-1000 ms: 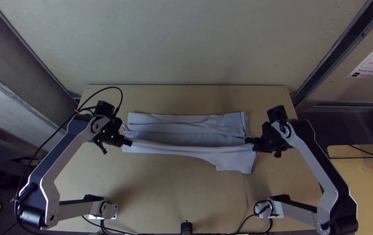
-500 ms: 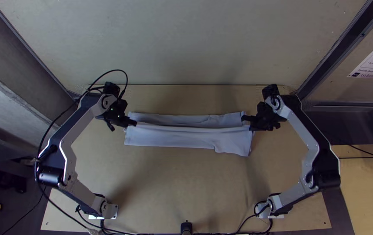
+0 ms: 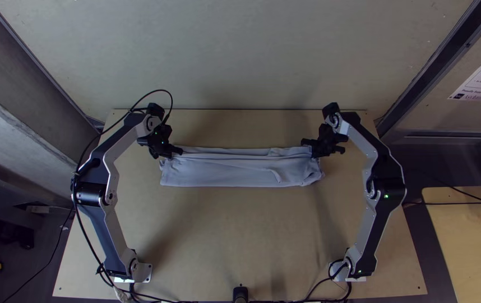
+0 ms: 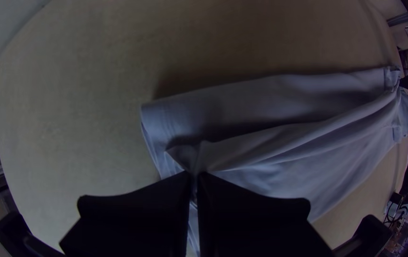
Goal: Fold the t-shirt
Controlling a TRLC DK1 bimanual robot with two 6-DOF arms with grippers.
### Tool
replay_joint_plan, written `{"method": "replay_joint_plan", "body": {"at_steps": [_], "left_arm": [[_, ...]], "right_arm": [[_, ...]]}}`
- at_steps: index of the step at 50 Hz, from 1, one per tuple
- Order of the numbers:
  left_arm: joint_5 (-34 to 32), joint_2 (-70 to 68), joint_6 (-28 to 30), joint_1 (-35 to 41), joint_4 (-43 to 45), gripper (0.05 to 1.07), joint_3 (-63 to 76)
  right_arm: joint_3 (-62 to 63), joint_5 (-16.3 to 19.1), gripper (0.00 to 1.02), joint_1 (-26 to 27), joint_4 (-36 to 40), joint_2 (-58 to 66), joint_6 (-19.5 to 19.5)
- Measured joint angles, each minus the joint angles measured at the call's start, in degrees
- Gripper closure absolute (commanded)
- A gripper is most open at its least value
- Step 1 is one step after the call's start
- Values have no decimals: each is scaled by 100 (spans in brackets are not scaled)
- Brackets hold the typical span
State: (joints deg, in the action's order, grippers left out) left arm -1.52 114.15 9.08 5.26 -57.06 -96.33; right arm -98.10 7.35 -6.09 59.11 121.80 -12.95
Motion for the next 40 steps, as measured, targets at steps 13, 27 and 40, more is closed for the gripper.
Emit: {"method": "replay_joint_plan", "body": {"at_steps": [13, 27, 40], "left_arm": [[0, 138, -155, 70, 26, 9, 0], [-245, -122, -199, -76, 63, 9, 57], [-1517, -951, -219, -667, 63, 9, 153]], "right_arm": [[-138, -197, 32, -17, -55, 131, 109], [79, -592, 16, 98, -111, -463, 514], [133, -608, 15, 131, -142, -1954, 619]]}}
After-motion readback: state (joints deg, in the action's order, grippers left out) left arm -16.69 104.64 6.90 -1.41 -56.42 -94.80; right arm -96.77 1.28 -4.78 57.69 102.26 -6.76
